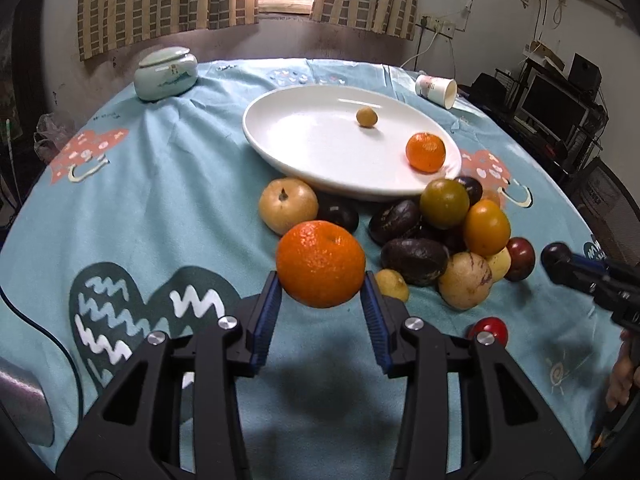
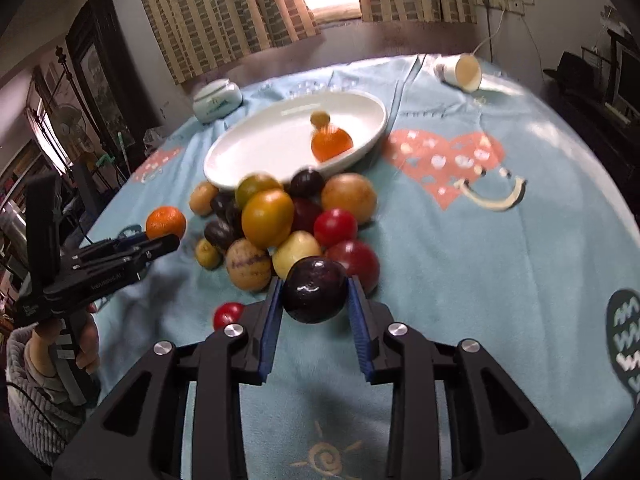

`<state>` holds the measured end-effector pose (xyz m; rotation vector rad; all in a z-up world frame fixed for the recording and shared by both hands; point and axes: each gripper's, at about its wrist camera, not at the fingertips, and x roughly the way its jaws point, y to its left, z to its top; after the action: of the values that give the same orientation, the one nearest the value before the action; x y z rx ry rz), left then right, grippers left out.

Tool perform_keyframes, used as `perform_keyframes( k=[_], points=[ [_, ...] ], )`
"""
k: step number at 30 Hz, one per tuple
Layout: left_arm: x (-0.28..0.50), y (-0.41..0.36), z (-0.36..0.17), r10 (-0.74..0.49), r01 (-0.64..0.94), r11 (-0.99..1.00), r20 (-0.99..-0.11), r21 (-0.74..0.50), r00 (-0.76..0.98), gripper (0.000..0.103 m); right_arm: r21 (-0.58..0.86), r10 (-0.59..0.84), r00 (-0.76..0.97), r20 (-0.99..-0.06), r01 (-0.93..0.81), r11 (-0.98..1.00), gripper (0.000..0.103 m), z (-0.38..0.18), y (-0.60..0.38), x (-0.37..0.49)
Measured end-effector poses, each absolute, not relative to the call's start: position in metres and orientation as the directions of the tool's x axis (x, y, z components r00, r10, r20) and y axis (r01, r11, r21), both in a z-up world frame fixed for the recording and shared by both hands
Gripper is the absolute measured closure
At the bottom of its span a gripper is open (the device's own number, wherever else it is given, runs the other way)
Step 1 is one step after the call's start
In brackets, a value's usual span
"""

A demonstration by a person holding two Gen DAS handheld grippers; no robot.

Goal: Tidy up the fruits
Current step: 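Lower the orange and plum onto the white plate and open both tools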

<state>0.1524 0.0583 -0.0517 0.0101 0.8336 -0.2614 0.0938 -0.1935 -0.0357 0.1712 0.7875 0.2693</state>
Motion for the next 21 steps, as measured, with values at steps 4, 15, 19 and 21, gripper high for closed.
perform_keyframes(
  k=[4,15,19,21],
  points=[
    [0.175,0.062,-0.013,-0.215,0.220,0.972,-0.700,-0.084,0.681,0.062,0.194,0.272,0.784,-0.558,-0.196,0.961,0.070,0.038,-0.204,0.105],
    [0.282,0.032,-0.023,-0.212,0.189,0.975,-0.728,-0.116,0.651,0.061,0.210,0.268,0.754,-0.600,-0.175,0.962,0.070,0.023,-0.193,0.260],
    [0.303,0.021,-0.046,-0.185,0.194,0.978,-0.761,-0.079,0.622,0.061,0.231,0.278,0.686,-0.672,-0.163,0.959,0.070,-0.021,-0.186,0.303],
    [0.310,0.020,-0.053,-0.185,0.194,0.978,-0.770,-0.081,0.610,0.061,0.228,0.282,0.654,-0.702,-0.170,0.959,0.070,-0.035,-0.182,0.316]
  ],
)
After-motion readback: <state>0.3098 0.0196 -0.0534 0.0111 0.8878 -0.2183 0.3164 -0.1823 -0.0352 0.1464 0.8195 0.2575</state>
